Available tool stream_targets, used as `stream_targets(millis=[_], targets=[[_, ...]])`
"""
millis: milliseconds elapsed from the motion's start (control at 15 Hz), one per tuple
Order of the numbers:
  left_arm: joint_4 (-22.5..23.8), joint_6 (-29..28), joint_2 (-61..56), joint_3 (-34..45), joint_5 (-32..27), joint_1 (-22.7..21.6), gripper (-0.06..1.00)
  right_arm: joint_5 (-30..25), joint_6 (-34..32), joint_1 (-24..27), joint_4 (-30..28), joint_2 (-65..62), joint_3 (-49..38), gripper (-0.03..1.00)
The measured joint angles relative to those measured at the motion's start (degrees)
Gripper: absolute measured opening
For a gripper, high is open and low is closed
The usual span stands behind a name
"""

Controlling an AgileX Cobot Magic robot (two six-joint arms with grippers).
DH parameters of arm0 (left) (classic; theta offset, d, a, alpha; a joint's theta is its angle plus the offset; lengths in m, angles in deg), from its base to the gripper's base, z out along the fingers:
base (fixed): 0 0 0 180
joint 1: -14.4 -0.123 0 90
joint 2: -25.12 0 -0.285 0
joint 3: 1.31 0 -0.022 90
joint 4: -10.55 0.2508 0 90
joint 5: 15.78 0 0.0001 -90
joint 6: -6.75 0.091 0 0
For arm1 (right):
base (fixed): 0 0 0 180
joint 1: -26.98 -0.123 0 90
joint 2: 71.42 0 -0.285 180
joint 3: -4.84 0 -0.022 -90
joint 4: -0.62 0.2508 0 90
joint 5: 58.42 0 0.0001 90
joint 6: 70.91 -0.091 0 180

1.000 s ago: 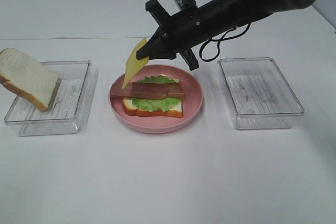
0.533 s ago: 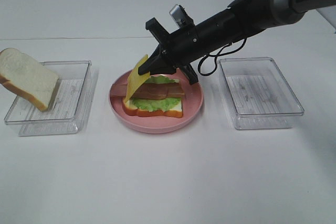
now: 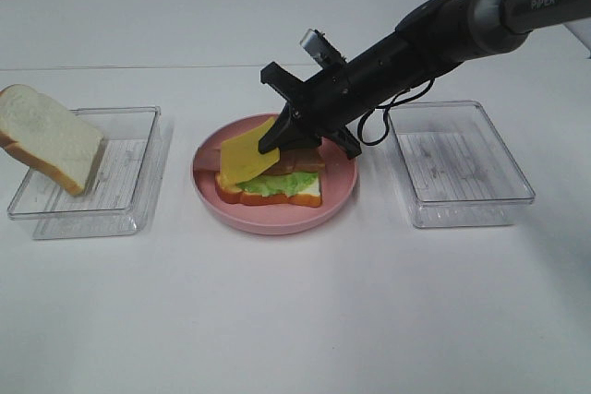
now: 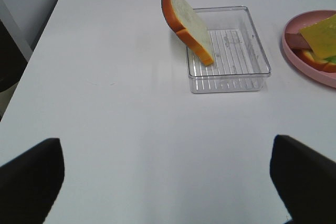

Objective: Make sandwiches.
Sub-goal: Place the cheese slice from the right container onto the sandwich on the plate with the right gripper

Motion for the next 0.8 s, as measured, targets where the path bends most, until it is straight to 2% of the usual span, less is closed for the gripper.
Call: stream_targets(millis=[467, 533, 800], targets=[[0.00, 0.00, 0.00, 0.00, 0.00, 0.00, 0.99, 0.57, -0.34, 0.00, -2.41, 0.00, 0.00, 0.02], [0.00, 0.00, 0.00, 0.00, 0.00, 0.00, 0.99, 0.52, -0.34, 0.00, -2.46, 0.00, 0.00, 0.05], [0.00, 0.00, 0.00, 0.00, 0.00, 0.00, 0.99, 0.46, -1.89, 0.00, -5.67, -1.60, 0.00, 0.42]])
